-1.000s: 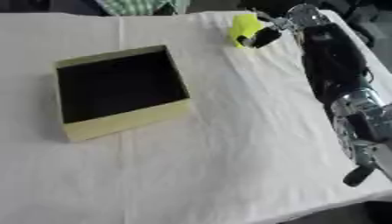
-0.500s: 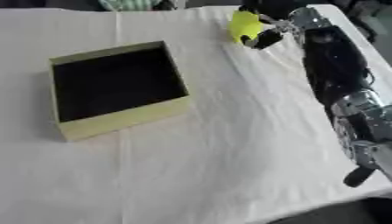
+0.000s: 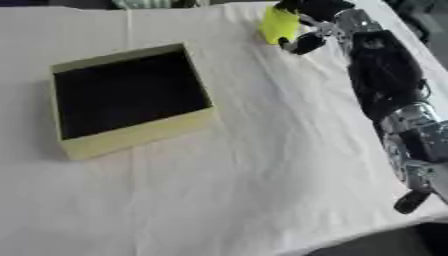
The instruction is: Pick up objects on the table and place them in the box.
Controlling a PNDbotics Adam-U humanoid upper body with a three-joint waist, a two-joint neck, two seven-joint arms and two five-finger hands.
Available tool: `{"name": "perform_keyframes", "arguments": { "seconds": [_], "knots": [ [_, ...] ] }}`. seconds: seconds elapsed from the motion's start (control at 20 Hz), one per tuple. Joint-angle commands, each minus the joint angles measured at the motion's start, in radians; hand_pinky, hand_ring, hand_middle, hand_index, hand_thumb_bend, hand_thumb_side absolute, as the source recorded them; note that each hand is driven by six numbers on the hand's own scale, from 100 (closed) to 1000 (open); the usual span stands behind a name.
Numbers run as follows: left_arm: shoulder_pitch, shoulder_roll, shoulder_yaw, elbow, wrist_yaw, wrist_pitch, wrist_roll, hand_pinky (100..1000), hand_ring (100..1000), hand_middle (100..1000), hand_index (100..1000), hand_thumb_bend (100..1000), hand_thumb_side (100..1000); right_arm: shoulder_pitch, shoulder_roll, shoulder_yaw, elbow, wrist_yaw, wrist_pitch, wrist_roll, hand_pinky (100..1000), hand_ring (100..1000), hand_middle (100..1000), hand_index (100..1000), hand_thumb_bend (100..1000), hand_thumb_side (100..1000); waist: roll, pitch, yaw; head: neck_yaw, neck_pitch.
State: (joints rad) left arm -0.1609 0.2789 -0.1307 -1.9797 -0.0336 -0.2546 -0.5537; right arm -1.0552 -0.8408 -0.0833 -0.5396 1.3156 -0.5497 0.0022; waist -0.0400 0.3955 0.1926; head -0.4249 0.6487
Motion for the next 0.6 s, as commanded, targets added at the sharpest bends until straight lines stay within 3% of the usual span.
{"name": "perform_keyframes", "arguments": {
  "seconds": [0.05, 0.3, 0.6],
  "knots": [
    [-0.009, 0.002, 0.004, -0.02, -0.002, -0.005, -0.001, 687, 530, 509, 769, 100, 950, -0.01, -0.049, -0.007, -0.015, -0.019, 0.001, -0.008, 846, 961, 957, 1000, 184, 467, 0.003, -0.017, -0.003, -0.005, -0.009],
    [-0.009, 0.001, 0.004, -0.02, -0.002, -0.005, -0.001, 687, 529, 509, 768, 100, 951, -0.011, -0.047, -0.007, -0.023, -0.028, 0.002, -0.025, 832, 945, 948, 1000, 195, 398, 0.005, -0.016, -0.005, -0.007, -0.009],
    [-0.009, 0.001, 0.004, -0.02, -0.001, -0.005, -0.002, 688, 529, 509, 768, 100, 952, -0.013, -0.045, -0.006, -0.028, -0.031, -0.005, -0.048, 830, 945, 950, 1000, 191, 393, 0.006, -0.016, -0.009, -0.008, -0.008]
  ]
}}
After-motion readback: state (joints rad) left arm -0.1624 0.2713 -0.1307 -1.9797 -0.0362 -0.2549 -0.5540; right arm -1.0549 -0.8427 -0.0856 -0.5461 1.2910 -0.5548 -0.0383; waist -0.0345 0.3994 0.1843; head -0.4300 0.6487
